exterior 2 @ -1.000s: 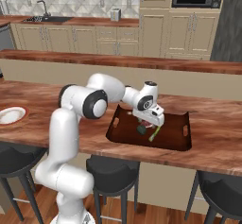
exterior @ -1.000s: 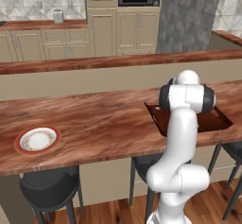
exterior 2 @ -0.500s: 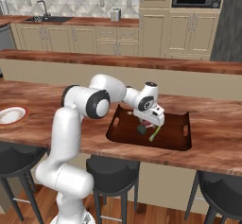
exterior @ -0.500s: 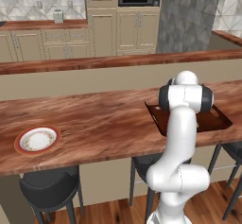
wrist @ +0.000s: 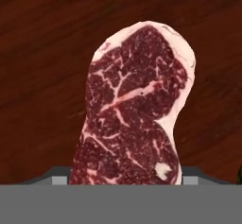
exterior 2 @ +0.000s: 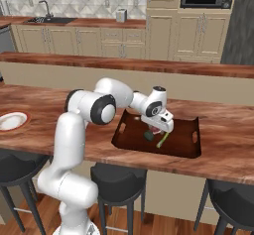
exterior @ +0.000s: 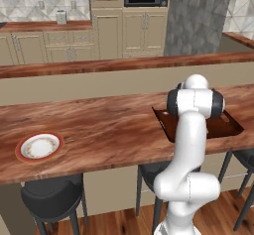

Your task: Create a steak meal by picking up the steak and asparagus from the tray and placing them on the plate. Leave the bell pepper on the tray.

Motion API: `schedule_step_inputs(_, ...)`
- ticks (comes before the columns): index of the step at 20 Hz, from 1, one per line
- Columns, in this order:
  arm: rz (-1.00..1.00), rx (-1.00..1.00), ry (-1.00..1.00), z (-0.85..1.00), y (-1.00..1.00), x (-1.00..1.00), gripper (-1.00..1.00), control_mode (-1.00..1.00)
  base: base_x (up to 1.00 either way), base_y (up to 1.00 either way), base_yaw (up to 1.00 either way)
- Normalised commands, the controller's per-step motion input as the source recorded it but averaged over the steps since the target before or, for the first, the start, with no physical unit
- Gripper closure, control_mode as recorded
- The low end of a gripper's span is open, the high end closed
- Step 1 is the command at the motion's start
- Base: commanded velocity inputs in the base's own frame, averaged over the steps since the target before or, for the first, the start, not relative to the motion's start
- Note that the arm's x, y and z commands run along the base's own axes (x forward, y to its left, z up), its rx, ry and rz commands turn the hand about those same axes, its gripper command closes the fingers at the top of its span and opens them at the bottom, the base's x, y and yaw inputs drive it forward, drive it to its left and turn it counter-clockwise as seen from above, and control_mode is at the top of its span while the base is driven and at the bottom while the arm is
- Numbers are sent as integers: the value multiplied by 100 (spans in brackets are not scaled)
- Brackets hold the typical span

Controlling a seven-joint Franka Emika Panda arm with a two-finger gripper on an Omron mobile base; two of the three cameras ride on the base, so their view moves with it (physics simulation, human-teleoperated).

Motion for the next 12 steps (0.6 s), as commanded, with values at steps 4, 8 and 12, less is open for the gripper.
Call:
schedule_step_inputs(4, 0, 0, 0, -4, 13, -1, 100, -100, 0, 0, 0)
schedule_step_inputs(8, 0, 0, -1, 19, 32, -5, 100, -100, 0, 0, 0)
schedule_step_inputs(12, 3, 0, -11, 66, 43, -15, 100, -100, 0, 0, 0)
